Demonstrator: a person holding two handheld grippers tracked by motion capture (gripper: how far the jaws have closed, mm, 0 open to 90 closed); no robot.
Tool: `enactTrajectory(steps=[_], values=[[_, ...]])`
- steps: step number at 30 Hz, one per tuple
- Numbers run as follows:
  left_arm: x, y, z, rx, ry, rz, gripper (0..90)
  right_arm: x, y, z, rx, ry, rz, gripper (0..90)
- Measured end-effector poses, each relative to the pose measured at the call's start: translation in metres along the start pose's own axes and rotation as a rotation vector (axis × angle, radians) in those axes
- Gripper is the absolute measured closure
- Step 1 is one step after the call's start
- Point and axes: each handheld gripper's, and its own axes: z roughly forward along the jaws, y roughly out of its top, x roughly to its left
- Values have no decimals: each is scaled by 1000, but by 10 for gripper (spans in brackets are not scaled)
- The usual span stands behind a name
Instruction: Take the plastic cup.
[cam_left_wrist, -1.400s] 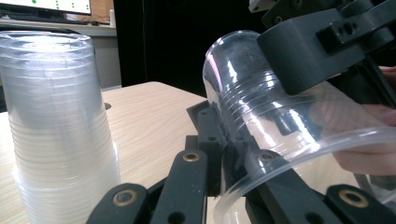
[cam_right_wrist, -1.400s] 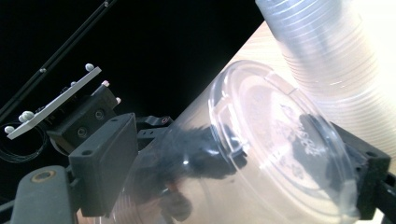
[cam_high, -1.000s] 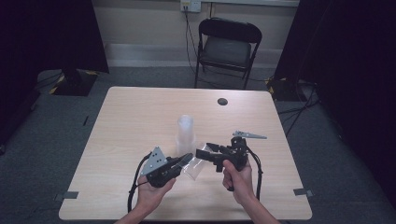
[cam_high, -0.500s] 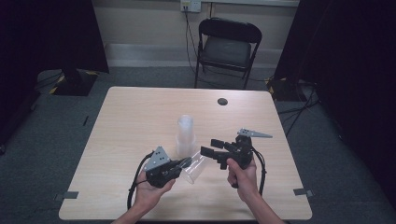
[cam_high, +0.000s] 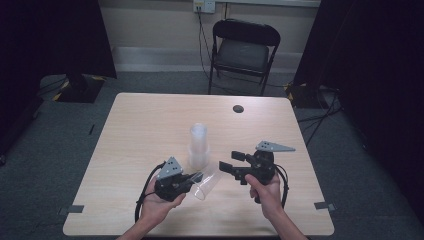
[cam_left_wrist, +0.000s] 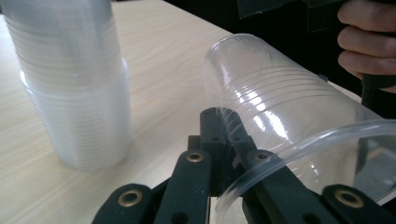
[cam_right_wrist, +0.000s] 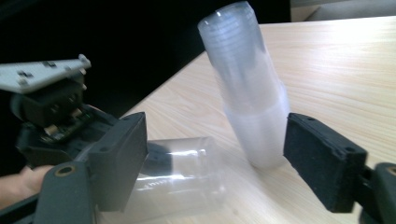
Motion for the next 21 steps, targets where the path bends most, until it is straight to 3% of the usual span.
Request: enactTrajectory(steps=[2,6,14,15,17,21], values=[[0,0,1,27,5,-6,900,0,-4,-1,8,-33,-18,270],[1,-2,3,80,-8,-27,900,-1,-12,-3,27,-54,-49,284],[6,-7,6,155,-58,-98,899,2,-24,-5,56,-38,-128,342],[7,-7,6,169,-64,-100,900,2,-26,-5,49,-39,-148,361],[7,-7,6,188,-74,-102,900,4,-31,-5,10,-80,-233,362],[1,-6,7,246,-95,-98,900,6,-38,-2,70,-92,-310,383]])
